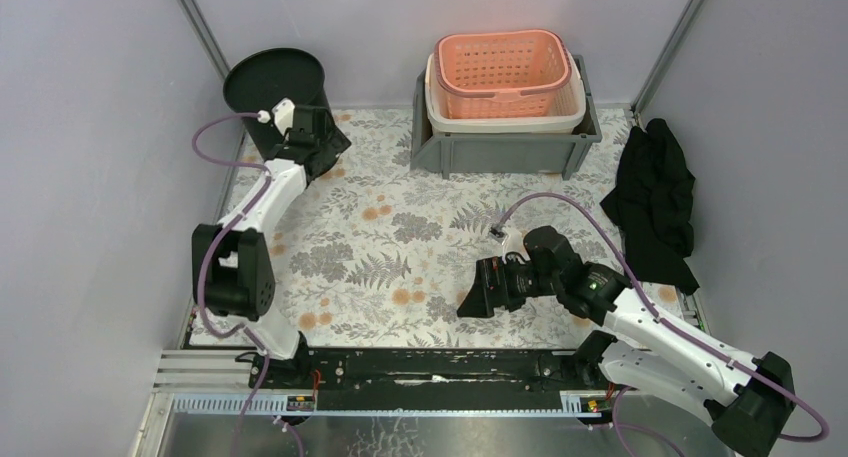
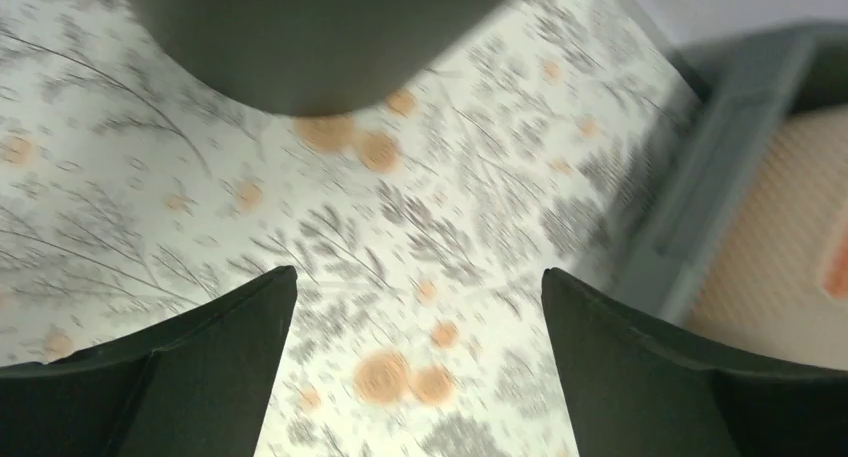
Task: Turn the large container upside down
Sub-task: Move the container to the corner of the board.
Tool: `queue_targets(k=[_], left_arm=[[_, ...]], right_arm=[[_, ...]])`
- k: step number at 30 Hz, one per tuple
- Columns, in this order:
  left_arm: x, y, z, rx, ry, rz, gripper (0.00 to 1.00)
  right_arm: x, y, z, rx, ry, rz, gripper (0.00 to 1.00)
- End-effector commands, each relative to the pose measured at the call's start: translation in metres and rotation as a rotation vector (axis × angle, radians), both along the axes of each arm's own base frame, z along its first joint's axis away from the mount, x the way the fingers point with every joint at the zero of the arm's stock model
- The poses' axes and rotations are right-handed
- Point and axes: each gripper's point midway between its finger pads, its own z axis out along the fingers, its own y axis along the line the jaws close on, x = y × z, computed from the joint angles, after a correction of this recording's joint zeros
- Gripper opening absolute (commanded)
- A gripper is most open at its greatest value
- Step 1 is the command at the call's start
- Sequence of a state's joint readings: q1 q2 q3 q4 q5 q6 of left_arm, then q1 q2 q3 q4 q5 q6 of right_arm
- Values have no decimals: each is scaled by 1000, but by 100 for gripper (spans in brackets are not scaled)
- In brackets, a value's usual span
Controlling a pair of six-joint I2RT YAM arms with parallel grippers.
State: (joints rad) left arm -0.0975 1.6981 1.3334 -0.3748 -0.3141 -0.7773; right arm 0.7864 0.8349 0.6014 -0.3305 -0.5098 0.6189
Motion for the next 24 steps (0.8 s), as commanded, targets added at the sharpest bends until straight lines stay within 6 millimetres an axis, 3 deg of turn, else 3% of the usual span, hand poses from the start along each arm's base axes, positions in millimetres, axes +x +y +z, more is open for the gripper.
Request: queue_targets(k=[1, 8, 12, 15, 18, 24], left_arm=[[-18, -55, 27, -83, -70, -138, 100], [-85, -145, 27, -119, -8, -416, 100], [-135, -180, 19, -120, 51, -524, 100], [-172, -212, 24, -135, 49, -622, 100], [-207, -229, 30, -107, 83, -695, 100], [-256, -230, 53, -113, 46, -735, 100]], right_arm=[[-7, -7, -5, -38, -8, 46, 99], [-11, -18, -19, -119, 11, 41, 99], [-18, -29, -35, -187, 68, 26, 99], [-23, -37, -44, -210, 95, 2, 99], [-30, -39, -44, -190, 122, -18, 99], [-32, -39, -47, -154, 167, -80, 99]])
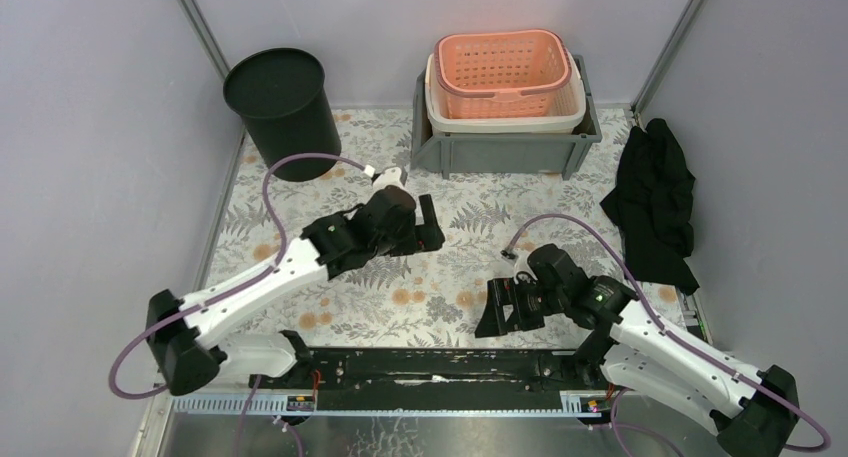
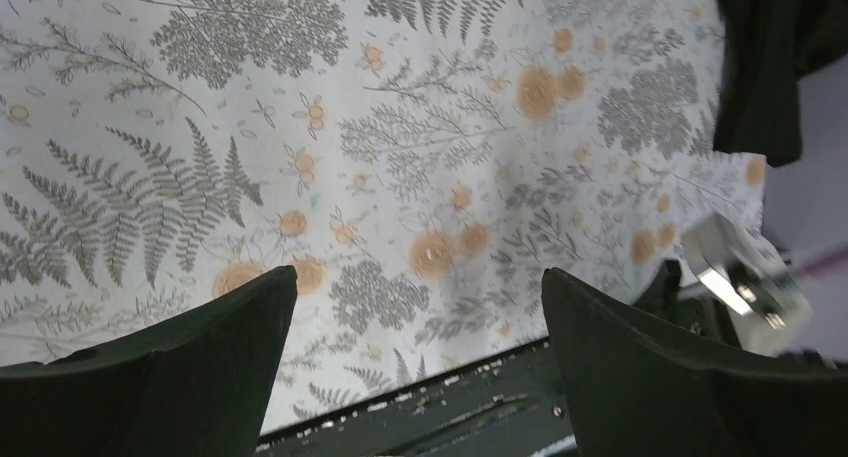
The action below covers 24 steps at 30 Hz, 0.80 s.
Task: Turn the large container upside down
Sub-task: Move the container to the corner of the board.
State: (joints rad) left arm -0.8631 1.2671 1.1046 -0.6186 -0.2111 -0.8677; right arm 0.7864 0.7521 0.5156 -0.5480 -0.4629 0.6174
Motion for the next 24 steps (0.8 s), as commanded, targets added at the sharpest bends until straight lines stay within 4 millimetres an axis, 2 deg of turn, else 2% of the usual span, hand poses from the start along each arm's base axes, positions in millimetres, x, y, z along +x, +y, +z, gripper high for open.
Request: queue_targets(k=[1, 5, 8, 12, 19, 24], left_arm=[[-26, 18, 20, -22, -38, 44, 100], [-39, 31, 24, -47, -66, 27, 100], [-46, 38, 19, -43, -70, 10, 100], [-57, 43, 22, -75, -50, 1, 100], [-75, 75, 42, -124, -61, 66, 100], [-78, 95, 47, -102, -91, 101, 100]], right_arm=[[0, 1, -1, 19, 38, -72, 99], [5, 3, -6, 26, 53, -128, 99], [12, 7, -5, 49, 40, -161, 99], [24, 17, 8, 94, 11, -184, 99], [37, 44, 28, 162, -13, -115, 99], [59, 47, 47, 117, -105, -124, 99]])
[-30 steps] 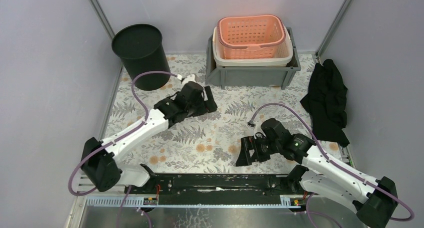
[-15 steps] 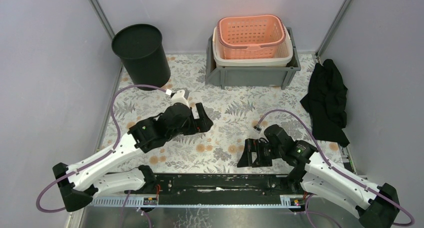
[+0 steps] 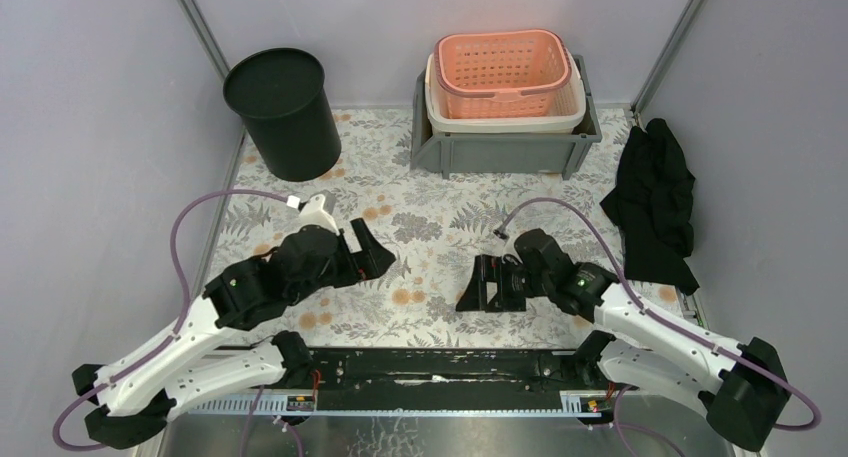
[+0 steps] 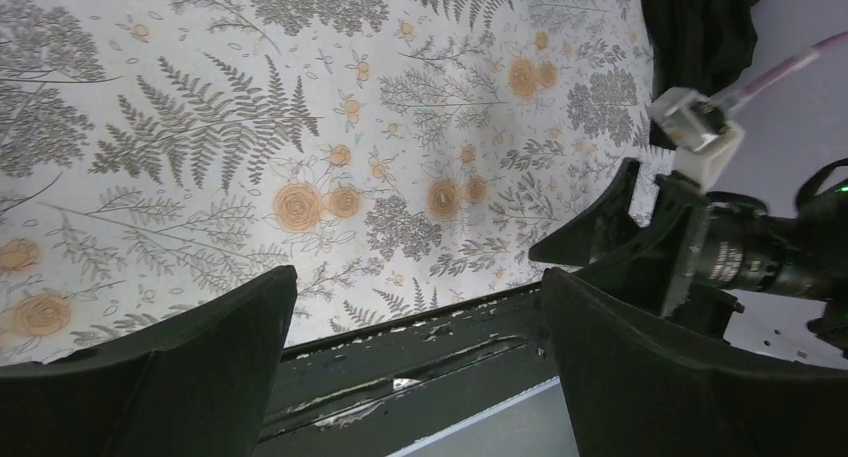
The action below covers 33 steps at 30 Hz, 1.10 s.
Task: Turn the large container upside down
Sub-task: Move the container to the corner of the board, then pick up the container from the container.
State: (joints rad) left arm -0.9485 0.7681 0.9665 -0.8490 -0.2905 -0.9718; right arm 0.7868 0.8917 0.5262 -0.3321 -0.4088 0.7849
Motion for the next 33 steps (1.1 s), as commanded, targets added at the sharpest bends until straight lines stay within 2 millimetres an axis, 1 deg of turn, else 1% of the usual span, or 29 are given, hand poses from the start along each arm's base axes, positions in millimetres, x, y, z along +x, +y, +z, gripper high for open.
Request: queue_targets(k=[1, 4, 7, 10, 12, 14, 17, 19, 22, 24, 28, 31, 33], left_arm=[[0, 22, 4, 32, -15, 72, 100], [6, 22, 6, 16, -40, 101, 100], [17, 16, 10, 6, -77, 122, 100], [31, 8, 20, 15, -116, 142, 100], [42, 5, 28, 25, -142, 169, 100], [50, 5, 40, 21, -180, 194, 100], [66, 1, 60, 15, -250, 206, 100], [78, -4, 76, 11, -288, 194, 100], [101, -11, 102, 14, -328, 173, 100], [121, -15, 114, 18, -326, 162, 100], [159, -34, 140, 0, -323, 93, 100], [188, -44, 160, 12, -338, 77, 100], [206, -52, 169, 16, -346, 71, 100]], right_arm=[[29, 18, 52, 43, -169, 29, 99], [37, 14, 59, -28, -201, 45, 99], [49, 9, 70, -66, -296, 47, 99], [67, 8, 98, -21, -476, 21, 99], [75, 8, 119, 22, -556, -20, 99], [79, 11, 136, 43, -589, -24, 99], [83, 13, 153, 16, -620, 12, 99], [93, 6, 160, -31, -627, -49, 99], [109, -6, 185, -97, -677, -125, 99], [124, -15, 205, -144, -727, -188, 99], [156, -28, 238, -272, -820, -275, 99], [187, -35, 259, -391, -862, -327, 99], [213, -43, 271, -429, -851, -364, 99]])
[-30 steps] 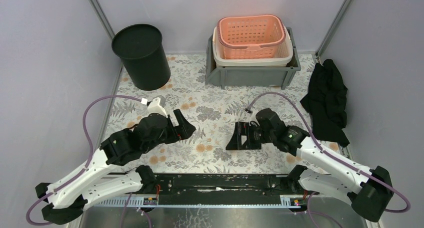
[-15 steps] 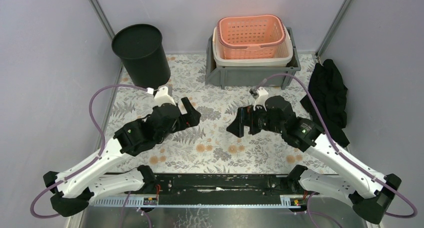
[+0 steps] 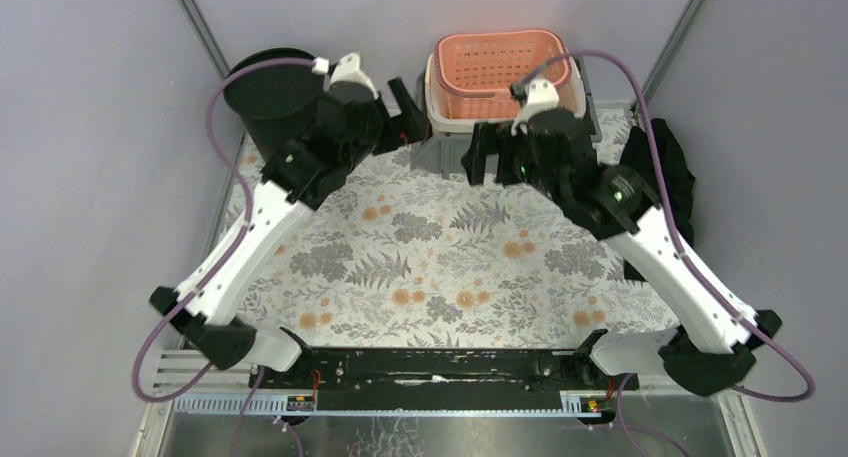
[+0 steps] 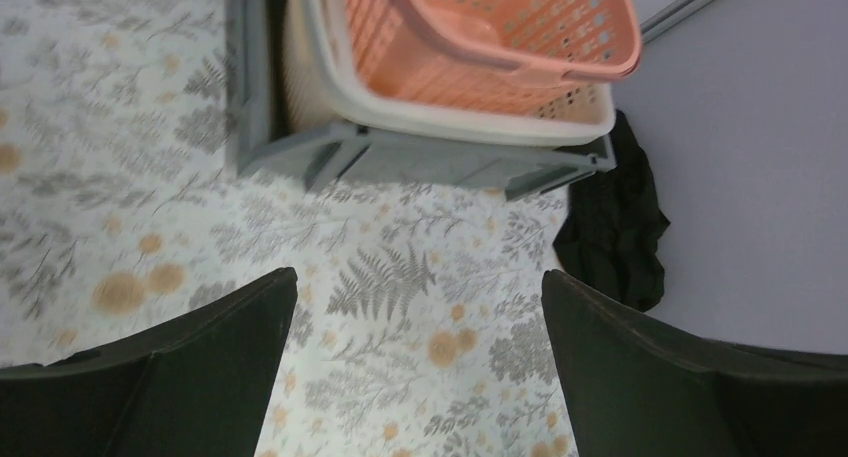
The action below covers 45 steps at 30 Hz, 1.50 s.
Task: Turn the large container upside down
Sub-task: Pick up the container from the container.
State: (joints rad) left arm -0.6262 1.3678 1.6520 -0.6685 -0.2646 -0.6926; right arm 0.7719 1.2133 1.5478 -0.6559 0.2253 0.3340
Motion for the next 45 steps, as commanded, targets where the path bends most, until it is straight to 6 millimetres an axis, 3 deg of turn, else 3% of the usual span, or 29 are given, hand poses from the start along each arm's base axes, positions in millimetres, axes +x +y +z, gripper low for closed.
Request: queue_targets(k=[1, 5, 9, 17, 23, 33, 42, 45], left_arm=[[36, -25, 26, 16, -51, -95, 100], [66, -41, 42, -3, -86, -96, 100], [95, -52, 34, -3, -90, -68, 100], [148, -46, 0, 4, -57, 5, 100], [177, -39, -17, 13, -49, 33, 100], [198, -50, -34, -28, -74, -23, 100], [218, -61, -62, -44, -52, -43, 100], [223, -60, -68, -43, -47, -37, 100]], right_arm=[[60, -31, 19, -139, -27, -171, 99], [106, -54, 32, -109, 3, -256, 98], [139, -81, 45, -77, 5, -344, 93], [194, -156, 23, -70, 47, -512, 82], [225, -197, 5, -67, 60, -566, 80], [276, -209, -24, -49, 38, -517, 80], [305, -201, -66, -8, 97, -498, 81], [309, -194, -70, 22, 99, -476, 80]])
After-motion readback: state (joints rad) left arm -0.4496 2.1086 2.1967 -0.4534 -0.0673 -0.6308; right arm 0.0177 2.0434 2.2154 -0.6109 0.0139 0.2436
